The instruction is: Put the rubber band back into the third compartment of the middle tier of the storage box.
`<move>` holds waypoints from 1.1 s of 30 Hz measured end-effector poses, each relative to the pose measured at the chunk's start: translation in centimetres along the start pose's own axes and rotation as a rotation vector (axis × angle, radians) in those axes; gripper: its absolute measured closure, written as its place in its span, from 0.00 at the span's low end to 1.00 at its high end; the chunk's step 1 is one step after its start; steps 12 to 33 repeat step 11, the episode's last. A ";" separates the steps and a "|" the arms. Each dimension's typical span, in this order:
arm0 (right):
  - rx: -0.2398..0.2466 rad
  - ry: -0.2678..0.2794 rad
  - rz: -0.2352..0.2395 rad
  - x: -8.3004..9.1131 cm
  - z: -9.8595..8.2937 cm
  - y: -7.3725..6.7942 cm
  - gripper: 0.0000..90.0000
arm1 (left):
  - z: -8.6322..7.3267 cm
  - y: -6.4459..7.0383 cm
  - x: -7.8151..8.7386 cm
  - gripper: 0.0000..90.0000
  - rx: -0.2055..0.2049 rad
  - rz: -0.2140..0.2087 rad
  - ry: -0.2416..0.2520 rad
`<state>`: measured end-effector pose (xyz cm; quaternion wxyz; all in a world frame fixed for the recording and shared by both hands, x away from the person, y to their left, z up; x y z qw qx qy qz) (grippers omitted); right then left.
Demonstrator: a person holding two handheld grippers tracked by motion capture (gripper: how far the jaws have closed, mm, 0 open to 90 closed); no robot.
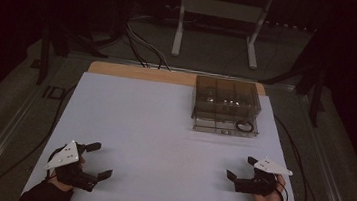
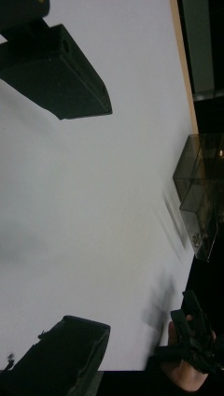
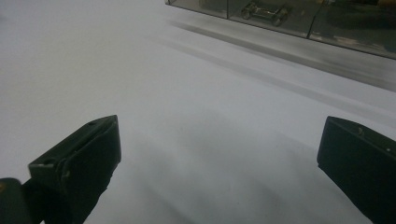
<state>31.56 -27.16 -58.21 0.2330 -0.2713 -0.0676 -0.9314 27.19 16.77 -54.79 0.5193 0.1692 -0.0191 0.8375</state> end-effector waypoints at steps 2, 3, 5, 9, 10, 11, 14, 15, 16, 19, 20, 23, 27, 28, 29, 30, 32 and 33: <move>-0.002 0.003 -0.001 0.0 0.1 0.0 0.00 | 0.0 0.0 0.0 0.00 0.000 -0.001 0.000; -0.003 0.002 -0.001 0.1 0.1 0.0 0.00 | 0.0 0.0 0.0 0.00 0.000 -0.001 0.000; -0.004 0.000 -0.002 0.0 0.0 0.0 0.00 | 0.0 0.0 0.0 0.00 0.002 0.000 0.002; -0.004 -0.002 0.000 0.1 0.1 -0.1 0.00 | 0.0 0.0 0.0 0.00 0.002 -0.001 0.002; -0.003 -0.003 -0.002 0.1 0.1 -0.1 0.00 | 0.0 0.0 0.0 0.00 0.002 -0.001 0.002; -0.003 -0.003 -0.002 0.1 0.1 -0.1 0.00 | 0.0 0.0 0.0 0.00 0.002 0.000 0.002; -0.003 -0.003 -0.002 0.1 0.1 -0.1 0.00 | 0.0 0.0 0.0 0.00 0.002 0.000 0.002; -0.003 -0.003 -0.002 0.1 0.1 -0.1 0.00 | 0.0 0.0 0.0 0.00 0.002 0.000 0.002; -0.003 -0.003 -0.002 0.1 0.1 -0.1 0.00 | 0.0 0.0 0.0 0.00 0.002 0.000 0.002; -0.003 -0.003 -0.002 0.1 0.1 -0.1 0.00 | 0.0 0.0 0.0 0.00 0.002 0.000 0.002; -0.003 -0.003 -0.002 0.1 0.1 -0.1 0.00 | 0.0 0.0 0.0 0.00 0.002 0.000 0.002; -0.003 -0.003 -0.002 0.1 0.1 -0.1 0.00 | 0.0 0.0 0.0 0.00 0.002 0.000 0.002; -0.003 -0.003 -0.002 0.1 0.1 -0.1 0.00 | 0.0 0.0 0.0 0.00 0.002 0.000 0.002; -0.003 -0.003 -0.002 0.1 0.1 -0.1 0.00 | 0.0 0.0 0.0 0.00 0.002 0.000 0.002; -0.003 -0.003 -0.002 0.1 0.1 -0.1 0.00 | 0.0 0.0 0.0 0.00 0.002 0.000 0.002; -0.003 -0.003 -0.002 0.1 0.1 -0.1 0.00 | 0.0 0.0 0.0 0.00 0.002 0.000 0.002; -0.003 -0.003 -0.002 0.1 0.1 -0.1 0.00 | 0.0 0.0 0.0 0.00 0.002 0.000 0.002; -0.003 -0.003 -0.002 0.1 0.1 -0.1 0.00 | 0.0 0.0 0.0 0.00 0.002 0.000 0.002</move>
Point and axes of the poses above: each handheld gripper's, and its own axes: x roughly backward along the jaws, z roughly out of its top, y roughly to its right, the point moved 9 cm from there along -x, roughly forward along the jaws, and after that the axes turned 9 degrees about -z, right-handed, at the moved point
